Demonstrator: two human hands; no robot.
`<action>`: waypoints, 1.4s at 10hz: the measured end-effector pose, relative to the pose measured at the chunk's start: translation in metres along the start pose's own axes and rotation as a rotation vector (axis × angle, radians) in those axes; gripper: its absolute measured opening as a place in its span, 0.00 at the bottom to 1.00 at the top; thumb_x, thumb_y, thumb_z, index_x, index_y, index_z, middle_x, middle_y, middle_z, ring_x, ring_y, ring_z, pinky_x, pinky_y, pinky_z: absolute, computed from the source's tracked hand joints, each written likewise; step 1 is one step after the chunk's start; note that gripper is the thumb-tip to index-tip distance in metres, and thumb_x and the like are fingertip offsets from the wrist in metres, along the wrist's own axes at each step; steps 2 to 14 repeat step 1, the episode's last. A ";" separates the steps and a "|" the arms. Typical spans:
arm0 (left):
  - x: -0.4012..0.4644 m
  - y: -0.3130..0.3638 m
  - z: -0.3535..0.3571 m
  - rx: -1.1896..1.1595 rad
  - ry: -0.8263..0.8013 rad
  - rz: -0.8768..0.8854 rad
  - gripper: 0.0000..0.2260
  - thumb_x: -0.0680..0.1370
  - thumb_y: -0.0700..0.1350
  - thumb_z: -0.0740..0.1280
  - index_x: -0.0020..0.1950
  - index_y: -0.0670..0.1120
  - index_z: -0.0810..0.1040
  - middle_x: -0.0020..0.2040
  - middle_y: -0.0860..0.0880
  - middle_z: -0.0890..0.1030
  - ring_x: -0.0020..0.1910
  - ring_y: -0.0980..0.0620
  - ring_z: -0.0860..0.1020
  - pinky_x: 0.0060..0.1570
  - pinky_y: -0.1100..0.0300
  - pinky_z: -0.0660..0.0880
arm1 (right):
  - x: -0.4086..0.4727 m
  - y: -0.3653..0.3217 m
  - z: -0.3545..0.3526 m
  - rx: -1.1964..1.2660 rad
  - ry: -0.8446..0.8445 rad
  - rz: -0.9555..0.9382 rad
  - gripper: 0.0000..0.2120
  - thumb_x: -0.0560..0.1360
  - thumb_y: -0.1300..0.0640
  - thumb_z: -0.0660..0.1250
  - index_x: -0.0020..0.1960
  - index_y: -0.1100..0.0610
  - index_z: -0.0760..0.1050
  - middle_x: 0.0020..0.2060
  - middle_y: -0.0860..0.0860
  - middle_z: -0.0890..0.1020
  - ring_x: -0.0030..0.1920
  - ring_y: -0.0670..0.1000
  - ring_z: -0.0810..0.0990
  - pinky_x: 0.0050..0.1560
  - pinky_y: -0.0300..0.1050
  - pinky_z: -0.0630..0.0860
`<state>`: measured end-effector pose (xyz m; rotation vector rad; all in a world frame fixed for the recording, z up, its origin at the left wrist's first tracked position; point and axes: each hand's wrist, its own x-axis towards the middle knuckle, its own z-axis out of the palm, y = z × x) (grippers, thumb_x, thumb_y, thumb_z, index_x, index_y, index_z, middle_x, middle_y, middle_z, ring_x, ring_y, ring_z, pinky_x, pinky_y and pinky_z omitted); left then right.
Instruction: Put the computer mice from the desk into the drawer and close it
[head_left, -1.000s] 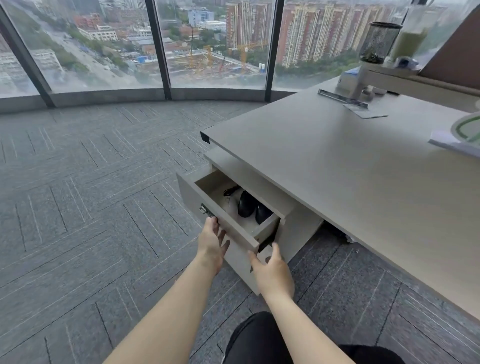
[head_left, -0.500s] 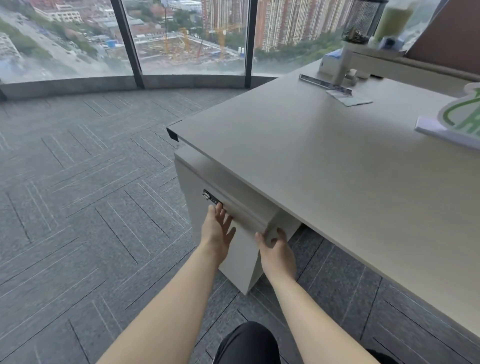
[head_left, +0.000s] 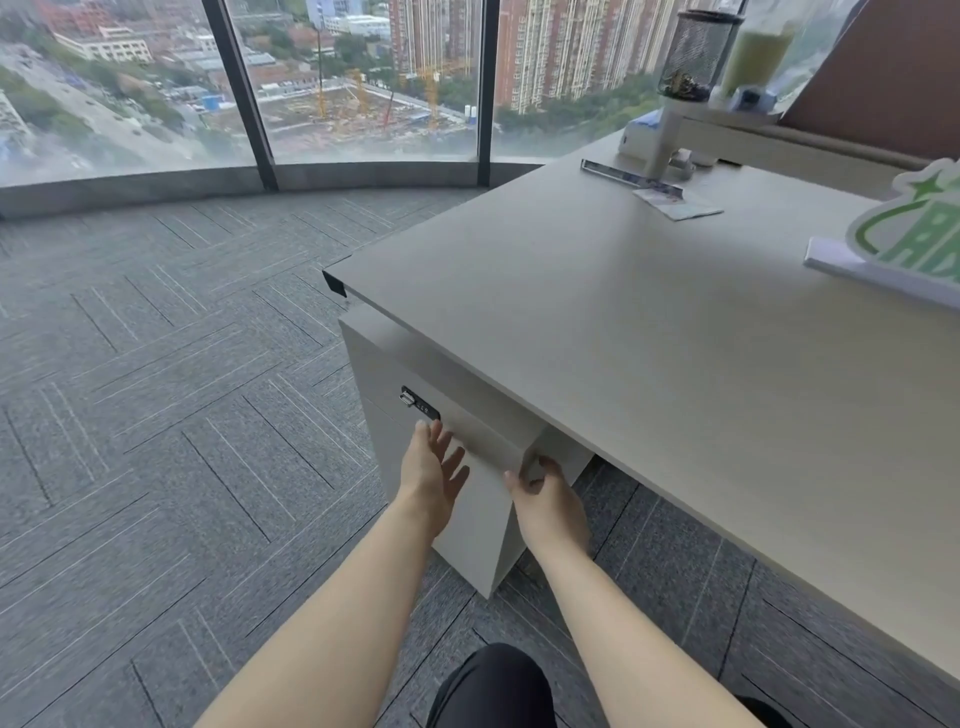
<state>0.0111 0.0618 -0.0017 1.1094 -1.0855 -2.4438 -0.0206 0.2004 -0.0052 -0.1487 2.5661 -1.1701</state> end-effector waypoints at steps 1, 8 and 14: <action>-0.032 -0.010 -0.012 0.095 0.030 0.021 0.24 0.82 0.55 0.49 0.74 0.44 0.67 0.72 0.45 0.70 0.70 0.43 0.70 0.67 0.49 0.66 | -0.021 0.002 -0.008 -0.037 -0.020 -0.020 0.12 0.78 0.47 0.61 0.57 0.51 0.77 0.51 0.48 0.84 0.47 0.51 0.82 0.44 0.47 0.79; -0.032 -0.010 -0.012 0.095 0.030 0.021 0.24 0.82 0.55 0.49 0.74 0.44 0.67 0.72 0.45 0.70 0.70 0.43 0.70 0.67 0.49 0.66 | -0.021 0.002 -0.008 -0.037 -0.020 -0.020 0.12 0.78 0.47 0.61 0.57 0.51 0.77 0.51 0.48 0.84 0.47 0.51 0.82 0.44 0.47 0.79; -0.032 -0.010 -0.012 0.095 0.030 0.021 0.24 0.82 0.55 0.49 0.74 0.44 0.67 0.72 0.45 0.70 0.70 0.43 0.70 0.67 0.49 0.66 | -0.021 0.002 -0.008 -0.037 -0.020 -0.020 0.12 0.78 0.47 0.61 0.57 0.51 0.77 0.51 0.48 0.84 0.47 0.51 0.82 0.44 0.47 0.79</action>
